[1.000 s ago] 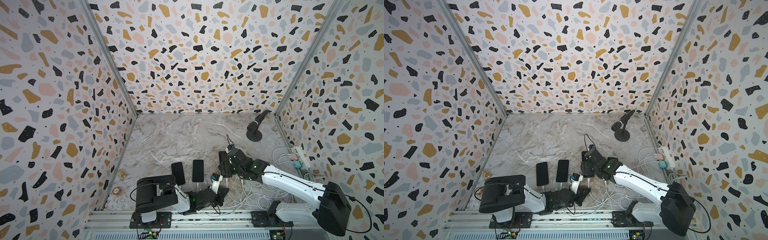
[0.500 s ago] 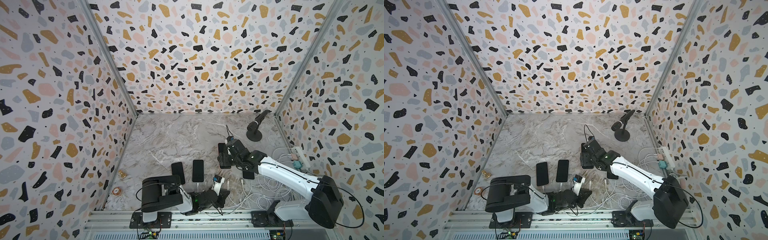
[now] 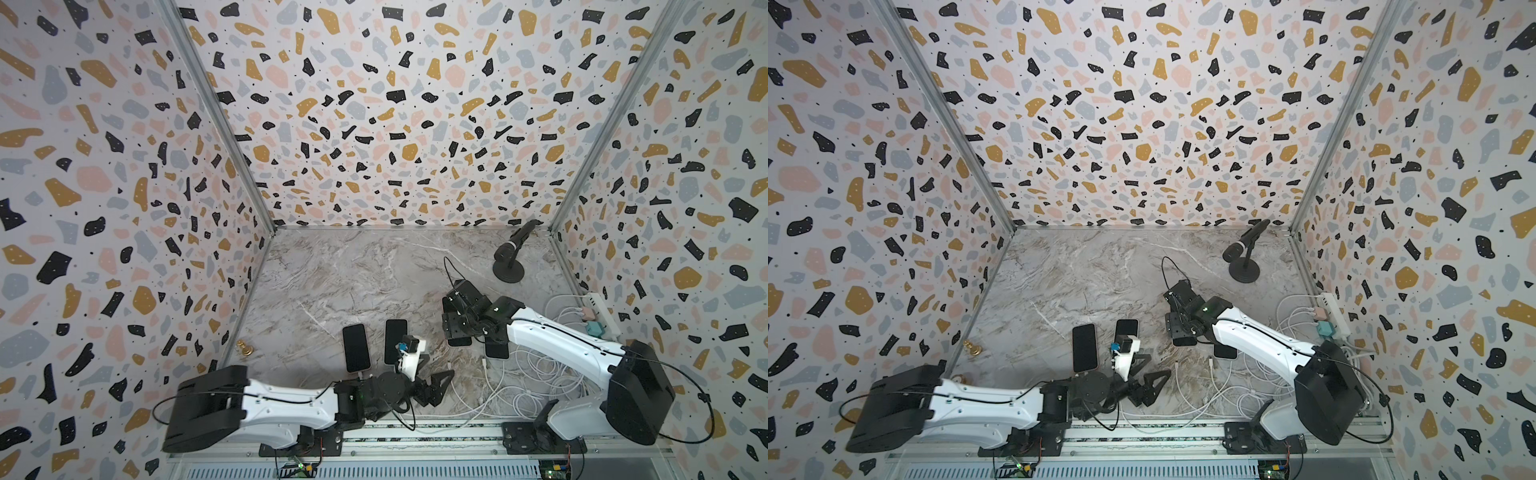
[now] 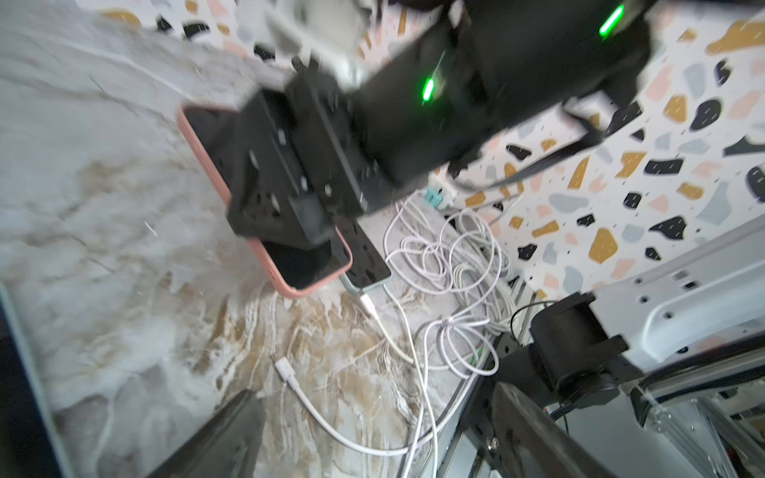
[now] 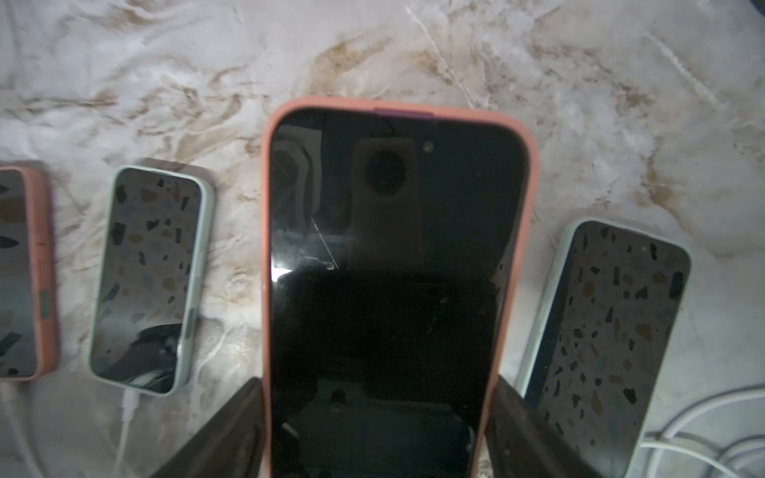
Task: Unplug the charging cable from the phone
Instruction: Place the phone at the center of the board.
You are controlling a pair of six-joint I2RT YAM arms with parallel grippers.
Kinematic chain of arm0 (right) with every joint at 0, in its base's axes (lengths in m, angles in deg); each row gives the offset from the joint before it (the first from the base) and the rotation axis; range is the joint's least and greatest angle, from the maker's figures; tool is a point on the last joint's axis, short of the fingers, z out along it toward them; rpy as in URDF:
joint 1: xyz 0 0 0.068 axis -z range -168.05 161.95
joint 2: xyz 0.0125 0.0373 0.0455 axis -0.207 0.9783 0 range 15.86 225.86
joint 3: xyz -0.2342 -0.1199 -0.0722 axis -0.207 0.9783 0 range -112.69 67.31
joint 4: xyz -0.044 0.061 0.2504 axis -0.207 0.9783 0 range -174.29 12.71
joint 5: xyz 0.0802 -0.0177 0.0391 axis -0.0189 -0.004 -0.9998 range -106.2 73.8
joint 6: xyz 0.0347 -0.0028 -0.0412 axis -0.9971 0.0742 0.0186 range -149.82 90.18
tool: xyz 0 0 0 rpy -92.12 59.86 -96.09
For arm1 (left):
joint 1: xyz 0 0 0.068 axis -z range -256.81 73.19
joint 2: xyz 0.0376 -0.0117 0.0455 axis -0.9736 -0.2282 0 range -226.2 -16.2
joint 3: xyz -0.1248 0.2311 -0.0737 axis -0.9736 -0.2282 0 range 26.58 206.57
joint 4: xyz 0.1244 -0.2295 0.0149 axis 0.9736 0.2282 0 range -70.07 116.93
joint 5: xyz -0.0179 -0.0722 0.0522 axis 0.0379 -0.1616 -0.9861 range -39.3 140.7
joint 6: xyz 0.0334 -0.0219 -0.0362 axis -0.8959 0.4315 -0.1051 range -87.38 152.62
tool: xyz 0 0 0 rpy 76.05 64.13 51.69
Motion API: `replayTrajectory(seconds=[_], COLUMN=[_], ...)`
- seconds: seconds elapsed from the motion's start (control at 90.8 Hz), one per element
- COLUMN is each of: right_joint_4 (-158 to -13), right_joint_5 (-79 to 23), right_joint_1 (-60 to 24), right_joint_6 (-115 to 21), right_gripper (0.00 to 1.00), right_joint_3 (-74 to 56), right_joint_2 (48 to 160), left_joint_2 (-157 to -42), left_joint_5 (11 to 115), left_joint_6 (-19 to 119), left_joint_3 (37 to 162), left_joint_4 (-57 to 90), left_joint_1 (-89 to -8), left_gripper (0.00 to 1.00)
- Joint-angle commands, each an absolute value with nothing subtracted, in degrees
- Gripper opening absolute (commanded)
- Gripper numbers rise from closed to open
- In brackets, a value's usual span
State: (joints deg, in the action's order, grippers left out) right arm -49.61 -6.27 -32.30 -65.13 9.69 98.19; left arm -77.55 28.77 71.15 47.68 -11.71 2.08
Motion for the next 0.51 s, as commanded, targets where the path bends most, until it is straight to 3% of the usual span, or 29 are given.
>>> replayTrajectory(seconds=[0.0,0.165,0.308,0.396,0.495], right_joint_4=[-46.51,-48.28,-48.89,-48.89,-49.03], right_joint_5=[-3.5,-4.63,-4.37,-4.13,-3.45], right_joint_1=[-32.02,-32.09,-32.09,-32.09,-32.05], right_joint_6=[-64.53,-64.93,-64.96,-64.72,-64.3], right_gripper=[0.14,0.13,0.17,0.27,0.52], right_joint_3=[7.08,5.81,3.71,2.56,1.62], right_joint_2=[101.25,107.97,111.92,114.04,116.36], left_joint_2=[-65.26,-48.63,-42.26,-41.67,-41.86], left_joint_5=[21.57,13.28,13.04,12.62,12.11], left_joint_6=[69.42,74.01,76.69,78.36,79.83], left_joint_3=[48.34,52.04,54.29,54.94,55.29], left_joint_4=[12.95,40.57,52.39,55.37,56.77], left_joint_1=[2.38,2.12,2.04,1.97,1.94], left_gripper=[0.94,1.0,1.0,1.0,1.0])
